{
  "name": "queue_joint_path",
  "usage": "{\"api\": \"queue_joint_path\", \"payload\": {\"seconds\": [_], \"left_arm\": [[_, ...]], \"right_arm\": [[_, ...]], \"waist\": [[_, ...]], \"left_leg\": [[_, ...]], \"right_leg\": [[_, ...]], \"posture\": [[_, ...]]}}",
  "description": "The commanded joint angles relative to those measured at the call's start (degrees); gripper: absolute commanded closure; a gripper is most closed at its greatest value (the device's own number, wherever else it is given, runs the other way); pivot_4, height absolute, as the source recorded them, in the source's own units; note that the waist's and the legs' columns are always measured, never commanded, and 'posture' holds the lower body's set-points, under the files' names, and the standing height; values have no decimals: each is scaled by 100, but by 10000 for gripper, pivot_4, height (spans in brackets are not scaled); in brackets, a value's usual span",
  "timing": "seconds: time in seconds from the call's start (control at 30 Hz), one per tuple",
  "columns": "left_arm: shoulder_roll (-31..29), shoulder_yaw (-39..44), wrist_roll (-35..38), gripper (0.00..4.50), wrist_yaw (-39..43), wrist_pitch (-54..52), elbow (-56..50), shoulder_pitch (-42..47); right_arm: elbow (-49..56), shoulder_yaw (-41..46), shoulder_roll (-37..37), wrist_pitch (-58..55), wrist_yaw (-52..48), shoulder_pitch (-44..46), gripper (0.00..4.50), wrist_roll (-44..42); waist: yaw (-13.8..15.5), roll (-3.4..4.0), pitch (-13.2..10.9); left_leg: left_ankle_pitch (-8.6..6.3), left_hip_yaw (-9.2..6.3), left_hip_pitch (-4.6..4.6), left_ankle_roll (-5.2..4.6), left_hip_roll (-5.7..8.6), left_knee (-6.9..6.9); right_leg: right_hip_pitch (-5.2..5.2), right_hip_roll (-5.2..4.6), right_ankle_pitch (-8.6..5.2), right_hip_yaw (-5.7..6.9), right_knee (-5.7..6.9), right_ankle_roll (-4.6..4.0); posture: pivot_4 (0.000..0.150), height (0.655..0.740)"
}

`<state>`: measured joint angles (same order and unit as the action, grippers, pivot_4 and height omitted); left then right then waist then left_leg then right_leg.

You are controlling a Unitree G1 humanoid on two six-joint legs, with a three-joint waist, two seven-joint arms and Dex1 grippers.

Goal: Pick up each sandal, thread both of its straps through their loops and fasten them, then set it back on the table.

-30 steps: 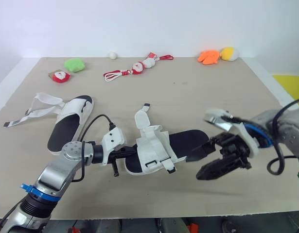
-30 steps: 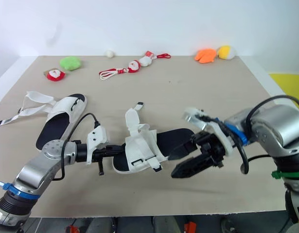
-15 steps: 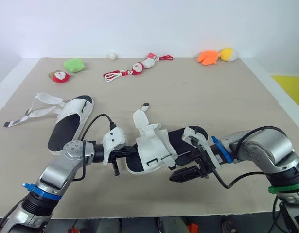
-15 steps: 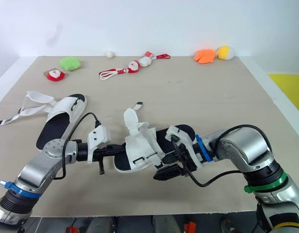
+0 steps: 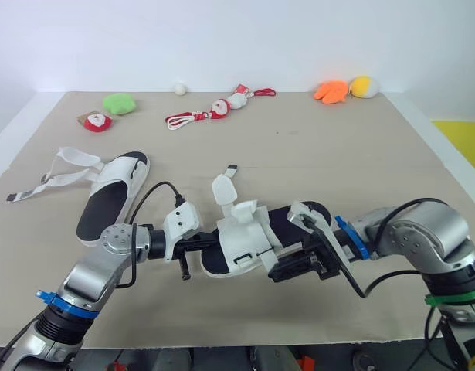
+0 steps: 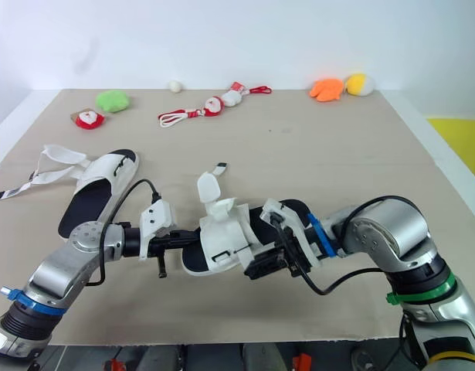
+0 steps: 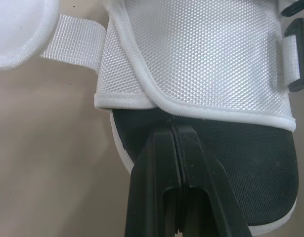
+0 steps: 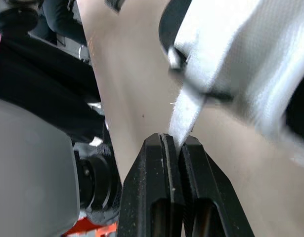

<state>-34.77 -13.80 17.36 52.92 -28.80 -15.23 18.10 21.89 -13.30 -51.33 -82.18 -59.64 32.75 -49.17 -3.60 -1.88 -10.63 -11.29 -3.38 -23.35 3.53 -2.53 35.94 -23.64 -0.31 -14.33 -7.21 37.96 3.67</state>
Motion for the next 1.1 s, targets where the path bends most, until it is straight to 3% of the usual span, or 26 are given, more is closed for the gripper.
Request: {"api": "queue_joint_path", "payload": {"seconds": [0.03, 0.33, 0.47, 0.5, 0.57, 0.63, 0.7, 0.8, 0.87, 0.93, 1.1], "left_arm": [[-41, -220, -200, 45000, 1, -107, 195, -136], [-59, -235, -217, 45000, 55, -72, 260, -86], [-53, -258, -236, 45000, 63, -63, 264, -77], [-50, -264, -246, 45000, 68, -54, 275, -70], [-42, -270, -259, 45000, 76, -43, 296, -56], [-35, -283, -272, 45000, 82, -26, 318, -44], [-16, -303, -273, 45000, 86, 1, 333, -46], [17, -333, -291, 45000, 95, 33, 374, -28], [25, -331, -299, 45000, 112, 53, 399, -20], [31, -327, -305, 45000, 125, 62, 416, -13], [1, -296, -293, 45000, 156, 87, 424, -75]], "right_arm": [[490, -71, -399, 151, -280, -427, 44827, -169], [789, -147, -719, 542, -425, -1032, 44827, -88], [869, -112, -778, 1837, -535, -1386, 44827, 561], [827, 13, -842, 2038, -634, -1530, 38812, 582], [770, 185, -957, 2391, -827, -1740, 34728, 631], [746, 353, -1125, 2739, -1009, -1930, 25725, 727], [656, 565, -1373, 3689, -1281, -2282, 14730, 1209], [273, 854, -1465, 5283, -1661, -2696, 1926, 1891], [-283, 1181, -1270, 6998, -2033, -2864, 901, 2345], [-609, 1335, -1072, 7901, -2270, -2894, 901, 2473], [-2541, 1341, -332, 12651, -2295, -2081, 901, 3671]], "waist": [[6, 0, 0], [0, -2, 1], [5, -2, 1], [5, -1, 1], [17, -1, 1], [27, -1, 1], [40, -2, 1], [53, -2, 1], [73, -3, 2], [73, -2, 1], [64, -6, 2]], "left_leg": [[-1, 0, 1, 1, 0, 0], [-2, 1, 10, 0, -2, 8], [-2, 1, 9, 1, -2, 5], [-4, 1, 9, 4, -2, 4], [-5, 1, 8, 5, -1, 5], [-6, 2, 7, 6, -1, 6], [-6, 4, 8, 6, 0, 7], [-6, 3, 14, 7, -1, 8], [-6, 4, 17, 7, -1, 8], [-6, 7, 19, 8, -1, 14], [-6, 11, 34, 8, -2, 20]], "right_leg": [[1, 0, -1, 0, 0, 1], [5, 1, 2, 0, 0, 9], [4, 0, -1, 2, 0, 6], [4, 0, -3, 2, 0, 5], [4, 0, -3, 1, 0, 5], [5, -1, -4, 0, 0, 5], [6, -2, -3, -1, 0, 6], [8, -2, -3, 1, 0, 6], [10, -2, -3, 2, -1, 6], [14, -2, -3, 1, -1, 7], [28, -2, 0, 0, -1, 10]], "posture": [[1500, 7400], [1500, 7400], [1500, 7400], [1500, 7400], [1500, 7400], [1500, 7400], [1500, 7400], [1500, 7400], [1500, 7400], [1500, 7400], [1500, 7400]]}}
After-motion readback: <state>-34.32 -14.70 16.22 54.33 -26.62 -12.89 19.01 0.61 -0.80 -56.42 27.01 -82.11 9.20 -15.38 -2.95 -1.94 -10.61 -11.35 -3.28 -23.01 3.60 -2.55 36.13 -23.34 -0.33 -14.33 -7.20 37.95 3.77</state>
